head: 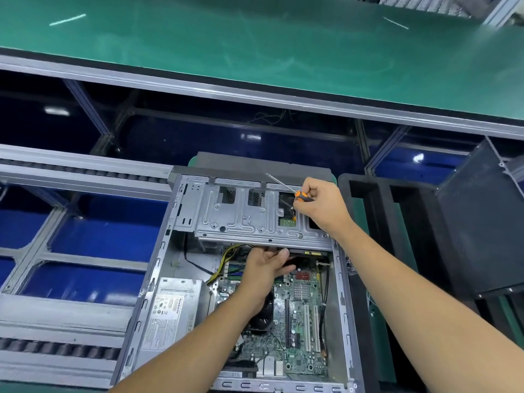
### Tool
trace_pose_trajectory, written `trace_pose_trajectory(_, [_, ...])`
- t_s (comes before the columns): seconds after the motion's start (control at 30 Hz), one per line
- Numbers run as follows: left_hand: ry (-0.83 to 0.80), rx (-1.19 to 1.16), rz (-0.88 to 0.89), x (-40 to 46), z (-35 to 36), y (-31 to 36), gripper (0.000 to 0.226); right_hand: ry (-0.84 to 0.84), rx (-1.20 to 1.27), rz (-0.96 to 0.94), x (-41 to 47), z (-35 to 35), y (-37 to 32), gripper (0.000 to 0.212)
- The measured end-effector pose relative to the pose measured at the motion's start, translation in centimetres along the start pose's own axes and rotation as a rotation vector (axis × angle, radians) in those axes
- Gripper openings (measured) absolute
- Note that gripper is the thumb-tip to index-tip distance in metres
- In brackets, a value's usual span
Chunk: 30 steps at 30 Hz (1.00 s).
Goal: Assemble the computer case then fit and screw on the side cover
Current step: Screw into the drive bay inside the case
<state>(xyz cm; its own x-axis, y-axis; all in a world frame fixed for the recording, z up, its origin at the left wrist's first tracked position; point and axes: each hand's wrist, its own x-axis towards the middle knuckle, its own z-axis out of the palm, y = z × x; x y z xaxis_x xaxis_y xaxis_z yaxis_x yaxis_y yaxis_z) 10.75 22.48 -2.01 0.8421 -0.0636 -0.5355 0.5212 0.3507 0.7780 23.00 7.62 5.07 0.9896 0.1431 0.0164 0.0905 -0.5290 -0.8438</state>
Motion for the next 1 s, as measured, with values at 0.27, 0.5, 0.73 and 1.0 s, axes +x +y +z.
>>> trace_pose_trajectory(0.27, [-0.018,0.036,-0.021,-0.25,0.13,0.18,0.044,0.021,-0.019,-0.006,-0.07,0.05,0.10,0.031])
trace_pose_trajectory(0.5, [-0.021,0.044,-0.028,-0.32,0.16,0.17,0.048,0.020,-0.014,-0.023,-0.01,0.20,0.14,0.036])
trace_pose_trajectory(0.73, [-0.032,0.045,-0.020,-0.24,0.16,0.35,0.036,0.009,-0.014,-0.020,-0.01,0.14,0.32,0.032])
trace_pose_trajectory(1.0, [-0.049,0.043,-0.017,-0.46,0.18,0.46,0.029,-0.038,-0.041,-0.021,-0.06,0.31,0.08,0.035])
